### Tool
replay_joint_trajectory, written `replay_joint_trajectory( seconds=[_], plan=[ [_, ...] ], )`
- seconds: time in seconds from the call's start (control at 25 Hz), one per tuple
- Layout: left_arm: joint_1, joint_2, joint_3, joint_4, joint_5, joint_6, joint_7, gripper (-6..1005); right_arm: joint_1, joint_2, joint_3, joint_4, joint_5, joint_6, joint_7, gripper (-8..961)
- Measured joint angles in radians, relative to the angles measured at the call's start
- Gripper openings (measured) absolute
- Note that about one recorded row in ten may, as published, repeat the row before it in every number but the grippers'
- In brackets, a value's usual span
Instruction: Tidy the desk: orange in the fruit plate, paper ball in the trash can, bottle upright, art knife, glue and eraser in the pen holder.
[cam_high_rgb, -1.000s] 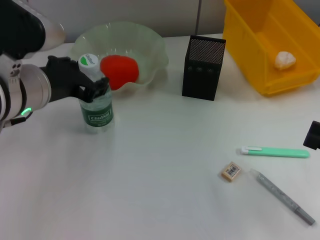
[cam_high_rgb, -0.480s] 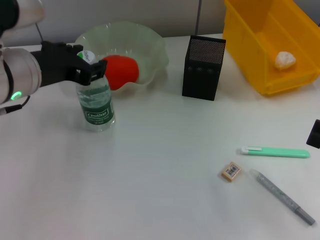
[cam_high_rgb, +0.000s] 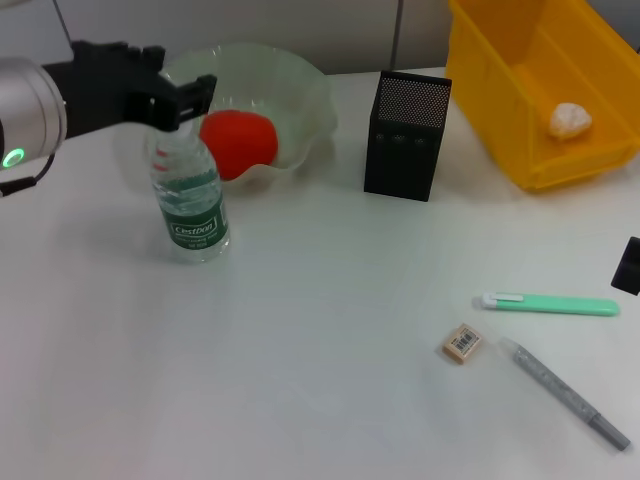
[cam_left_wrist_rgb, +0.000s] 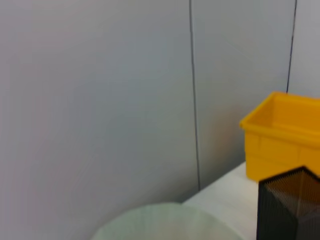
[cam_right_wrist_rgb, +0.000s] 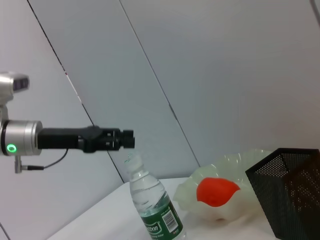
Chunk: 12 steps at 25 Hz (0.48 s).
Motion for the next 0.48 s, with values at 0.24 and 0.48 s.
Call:
replay_joint_trajectory(
  seconds=[0.24,0.48],
  plan=[
    [0.003,0.0,0.001,0.07,-0.018,-0.005,0.018,575,0.002,0.002,0.0,0.0,-0.002,0.0,0.001,525],
    [0.021,0.001,0.005,0.11,-0.146,0.034,0.117,572,0.009,0.0,0.0,0.019,-0.003,0.002,0.0,525]
  ],
)
